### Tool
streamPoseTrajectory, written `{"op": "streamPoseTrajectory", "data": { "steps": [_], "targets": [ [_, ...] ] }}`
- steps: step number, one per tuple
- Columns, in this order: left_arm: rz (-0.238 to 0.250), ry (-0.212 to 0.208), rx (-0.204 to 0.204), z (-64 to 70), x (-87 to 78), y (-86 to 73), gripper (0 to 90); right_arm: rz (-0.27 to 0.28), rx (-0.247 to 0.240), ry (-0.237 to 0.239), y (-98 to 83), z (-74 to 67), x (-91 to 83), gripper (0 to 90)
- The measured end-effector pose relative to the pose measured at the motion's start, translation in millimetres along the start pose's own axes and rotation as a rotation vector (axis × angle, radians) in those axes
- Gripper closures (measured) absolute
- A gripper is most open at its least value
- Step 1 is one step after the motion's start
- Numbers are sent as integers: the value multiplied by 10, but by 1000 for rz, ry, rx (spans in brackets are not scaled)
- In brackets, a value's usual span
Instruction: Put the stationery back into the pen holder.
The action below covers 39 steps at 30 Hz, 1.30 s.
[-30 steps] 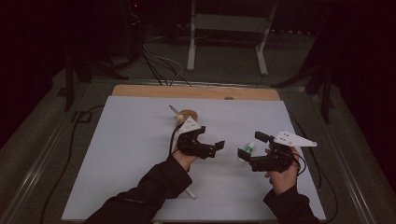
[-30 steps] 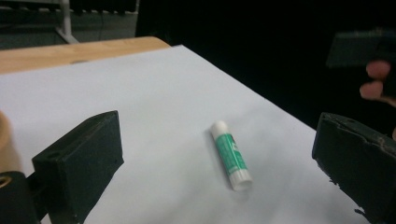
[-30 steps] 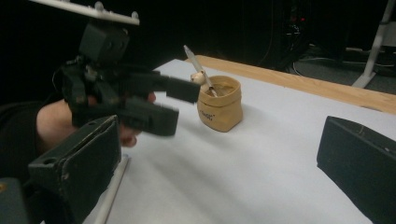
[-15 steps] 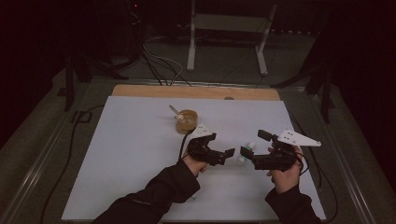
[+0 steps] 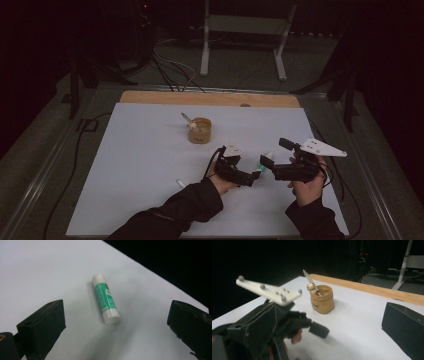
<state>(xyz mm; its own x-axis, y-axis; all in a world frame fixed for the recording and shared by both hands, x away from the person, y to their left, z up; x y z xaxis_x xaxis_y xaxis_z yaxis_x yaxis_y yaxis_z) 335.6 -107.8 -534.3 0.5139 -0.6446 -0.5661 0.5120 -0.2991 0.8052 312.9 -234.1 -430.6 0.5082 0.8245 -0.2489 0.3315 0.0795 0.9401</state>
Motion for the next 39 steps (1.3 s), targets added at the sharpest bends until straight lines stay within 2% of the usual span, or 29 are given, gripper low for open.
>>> {"op": "streamPoseTrajectory", "data": {
  "steps": [7, 13, 14, 15, 16, 19, 20, 21, 24, 30, 36, 39],
  "targets": [
    [-73, 23, 59, 89, 167, -85, 25, 5, -2, -3, 15, -1, -10, 0],
    [-115, 49, 62, 77, 313, -82, 68, 9, 3, -8, 16, 16, -21, 0],
    [-123, 53, 76, 79, 336, -81, 76, 10, 2, -10, 17, 19, -23, 0],
    [-123, 53, 86, 83, 361, -78, 86, 10, 4, -10, 17, 20, -25, 0],
    [-129, 59, 93, 82, 383, -78, 144, 11, 6, -12, 16, 25, -25, 0],
    [-146, 67, 126, 100, 441, -90, 165, 10, 6, -12, 14, 27, -26, 0],
    [-145, 71, 128, 113, 458, -91, 210, 10, 6, -13, 13, 28, -26, 0],
    [-149, 81, 136, 117, 472, -92, 210, 10, 6, -13, 13, 28, -26, 0],
    [-158, 92, 131, 125, 512, -86, 312, 11, 8, -12, 12, 30, -23, 0],
    [-157, 100, 117, 154, 575, -53, 413, 9, 7, -10, 11, 25, -15, 0],
    [-175, 126, 114, 178, 635, -57, 503, 6, 7, -9, 6, 24, -13, 0],
    [-176, 133, 107, 182, 653, -73, 510, 7, 4, -11, 8, 23, -15, 0]
  ]
}}
Point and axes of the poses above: each handheld gripper's, and its own axes: x roughly forward along the jaws, y roughly out of its top, z roughly to its right, the point moved 6 cm from there along x, roughly forward along the jaws, and after that the axes turned 12 degrees about y, right-handed, at the moved point
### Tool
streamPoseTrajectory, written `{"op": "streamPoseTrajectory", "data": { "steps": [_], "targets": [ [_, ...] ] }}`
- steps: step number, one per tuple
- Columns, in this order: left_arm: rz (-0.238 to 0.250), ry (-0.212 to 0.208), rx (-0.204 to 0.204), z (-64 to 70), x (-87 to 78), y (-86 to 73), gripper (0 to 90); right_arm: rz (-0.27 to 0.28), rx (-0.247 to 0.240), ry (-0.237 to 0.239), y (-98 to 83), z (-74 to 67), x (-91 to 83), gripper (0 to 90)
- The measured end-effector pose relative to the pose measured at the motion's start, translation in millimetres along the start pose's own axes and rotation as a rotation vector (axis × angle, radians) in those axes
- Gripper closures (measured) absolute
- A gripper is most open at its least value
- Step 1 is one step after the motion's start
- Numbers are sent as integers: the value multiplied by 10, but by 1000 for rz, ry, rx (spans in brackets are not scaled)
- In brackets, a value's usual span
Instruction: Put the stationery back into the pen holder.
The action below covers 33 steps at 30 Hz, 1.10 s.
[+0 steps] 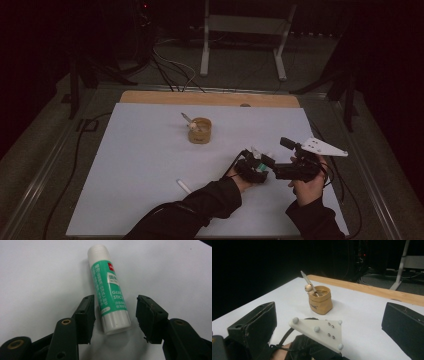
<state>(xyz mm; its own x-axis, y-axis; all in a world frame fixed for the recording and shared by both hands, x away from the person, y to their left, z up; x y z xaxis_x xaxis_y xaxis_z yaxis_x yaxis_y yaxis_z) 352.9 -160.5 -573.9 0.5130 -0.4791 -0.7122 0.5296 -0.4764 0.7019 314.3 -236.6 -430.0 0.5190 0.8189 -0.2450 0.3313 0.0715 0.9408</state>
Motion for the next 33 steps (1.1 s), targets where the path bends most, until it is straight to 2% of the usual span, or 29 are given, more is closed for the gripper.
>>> {"op": "streamPoseTrajectory", "data": {
  "steps": [9, 11, 14, 17, 24, 33],
  "targets": [
    [-3, 50, -4, -8, 17, 17, 610, -3, 0, 1, -5, -5, 13, 0],
    [-11, 69, 3, -14, 19, 22, 662, -3, -1, 1, -4, -6, 14, 0],
    [-16, 79, 11, -6, 15, 29, 668, -2, 1, 2, -7, -4, 14, 0],
    [-16, 74, 11, -6, 10, 29, 670, -2, 1, 2, -7, -4, 12, 0],
    [-15, 32, -1, -59, -71, 61, 671, 0, 3, 2, -8, 0, 9, 0],
    [-1, 13, -3, -174, -217, 63, 671, -5, 7, 2, -26, 1, 28, 0]
  ]
}}
Point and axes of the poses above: each handheld gripper's, and its own axes: x roughly forward along the jaws, y roughly out of its top, z roughly to its right, the point moved 6 cm from there along x, roughly forward along the jaws, and after that the axes turned 12 degrees about y, right-handed, at the moved point
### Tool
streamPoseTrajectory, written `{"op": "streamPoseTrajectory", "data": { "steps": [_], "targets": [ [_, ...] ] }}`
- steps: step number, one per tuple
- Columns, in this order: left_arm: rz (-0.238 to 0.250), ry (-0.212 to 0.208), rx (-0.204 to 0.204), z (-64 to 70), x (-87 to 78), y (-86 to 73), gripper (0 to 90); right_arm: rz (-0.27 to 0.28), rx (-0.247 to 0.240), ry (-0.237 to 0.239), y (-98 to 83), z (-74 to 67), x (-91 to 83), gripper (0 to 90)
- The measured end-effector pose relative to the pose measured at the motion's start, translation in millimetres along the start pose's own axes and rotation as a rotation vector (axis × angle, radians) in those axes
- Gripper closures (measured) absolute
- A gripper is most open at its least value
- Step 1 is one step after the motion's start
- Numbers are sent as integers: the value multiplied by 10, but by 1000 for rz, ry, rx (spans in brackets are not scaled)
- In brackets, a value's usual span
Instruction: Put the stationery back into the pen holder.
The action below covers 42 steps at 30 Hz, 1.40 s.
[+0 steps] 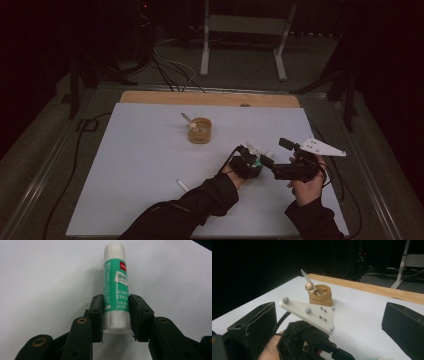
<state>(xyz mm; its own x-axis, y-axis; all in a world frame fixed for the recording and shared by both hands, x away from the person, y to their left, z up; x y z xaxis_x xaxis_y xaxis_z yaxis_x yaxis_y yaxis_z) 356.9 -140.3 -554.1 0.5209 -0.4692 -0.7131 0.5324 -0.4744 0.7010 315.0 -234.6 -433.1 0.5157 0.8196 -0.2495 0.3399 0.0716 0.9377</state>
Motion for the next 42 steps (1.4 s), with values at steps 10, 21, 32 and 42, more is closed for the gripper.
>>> {"op": "streamPoseTrajectory", "data": {
  "steps": [10, 21, 32, 42],
  "targets": [
    [-2, -8, 28, -160, -190, -52, 671, -10, 6, 6, -36, -1, 36, 1],
    [3, -10, 45, -313, -391, -128, 671, -28, 9, 17, -85, -25, 100, 0],
    [19, -7, 23, -499, -563, -174, 671, -54, 3, 26, -153, -50, 177, 0],
    [43, -8, -4, -722, -752, -292, 671, -67, 3, 34, -188, -72, 223, 0]
  ]
}}
Point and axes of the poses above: each handheld gripper's, and its own axes: x roughly forward along the jaws, y roughly out of its top, z roughly to its right, the point moved 6 cm from there along x, roughly forward along the jaws, and after that the axes turned 12 degrees about y, right-handed, at the moved point
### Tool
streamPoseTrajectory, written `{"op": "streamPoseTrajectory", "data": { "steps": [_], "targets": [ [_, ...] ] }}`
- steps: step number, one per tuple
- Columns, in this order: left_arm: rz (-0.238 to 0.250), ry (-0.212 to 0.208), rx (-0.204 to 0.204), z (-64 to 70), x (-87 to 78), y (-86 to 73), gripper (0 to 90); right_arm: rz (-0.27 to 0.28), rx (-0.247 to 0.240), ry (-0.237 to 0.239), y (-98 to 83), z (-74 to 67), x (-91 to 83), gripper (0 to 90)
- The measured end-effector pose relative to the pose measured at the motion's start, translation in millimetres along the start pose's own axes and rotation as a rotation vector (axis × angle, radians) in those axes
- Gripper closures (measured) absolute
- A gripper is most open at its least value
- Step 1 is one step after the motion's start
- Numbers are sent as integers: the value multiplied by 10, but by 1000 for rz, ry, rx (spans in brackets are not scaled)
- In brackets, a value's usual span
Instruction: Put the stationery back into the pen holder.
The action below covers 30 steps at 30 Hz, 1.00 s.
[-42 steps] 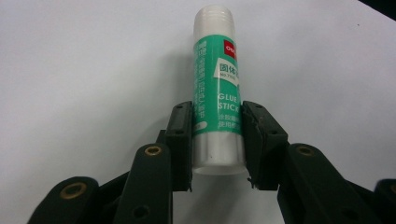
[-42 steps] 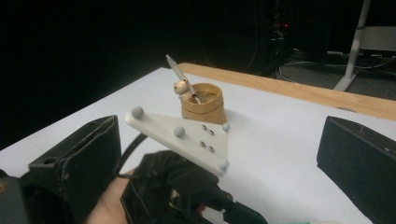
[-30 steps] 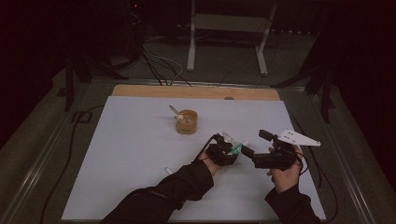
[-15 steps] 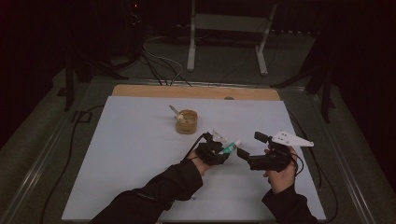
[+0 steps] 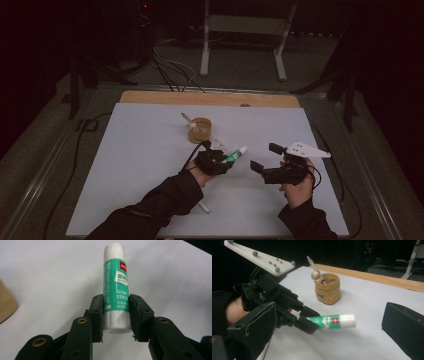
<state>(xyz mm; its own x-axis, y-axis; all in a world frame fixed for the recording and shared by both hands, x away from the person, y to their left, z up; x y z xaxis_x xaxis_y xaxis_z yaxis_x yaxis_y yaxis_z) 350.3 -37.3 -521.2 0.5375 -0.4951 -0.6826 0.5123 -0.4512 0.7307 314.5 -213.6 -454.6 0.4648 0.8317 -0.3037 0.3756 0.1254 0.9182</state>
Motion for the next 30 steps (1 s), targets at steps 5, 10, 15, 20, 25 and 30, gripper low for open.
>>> {"op": "streamPoseTrajectory", "data": {
  "steps": [5, 10, 15, 20, 25, 30],
  "targets": [
    [17, 5, -11, -95, -85, -57, 670, -7, 0, 5, -14, -15, 33, 0],
    [39, 15, -9, -171, -187, -103, 670, -13, 3, 8, -33, -17, 58, 0],
    [56, 18, -17, -252, -289, -159, 670, -17, 0, 11, -43, -36, 80, 0],
    [76, 22, -21, -318, -379, -233, 670, -16, -5, 11, -48, -58, 102, 0],
    [98, 27, -12, -357, -448, -301, 670, -1, -14, 5, -43, -83, 122, 0],
    [129, 44, 12, -355, -527, -348, 670, 15, -15, 16, -39, -115, 148, 0]
  ]
}}
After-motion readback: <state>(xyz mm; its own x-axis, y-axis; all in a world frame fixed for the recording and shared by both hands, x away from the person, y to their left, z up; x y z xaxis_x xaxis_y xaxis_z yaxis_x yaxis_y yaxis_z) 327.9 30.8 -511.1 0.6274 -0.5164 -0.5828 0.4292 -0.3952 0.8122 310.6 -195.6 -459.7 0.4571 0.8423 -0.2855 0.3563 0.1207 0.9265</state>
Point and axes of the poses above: each handheld gripper's, and its own axes: x roughly forward along the jaws, y roughly out of its top, z roughly to its right, the point moved 6 cm from there along x, roughly forward along the jaws, and after that the axes turned 12 degrees about y, right-handed, at the moved point
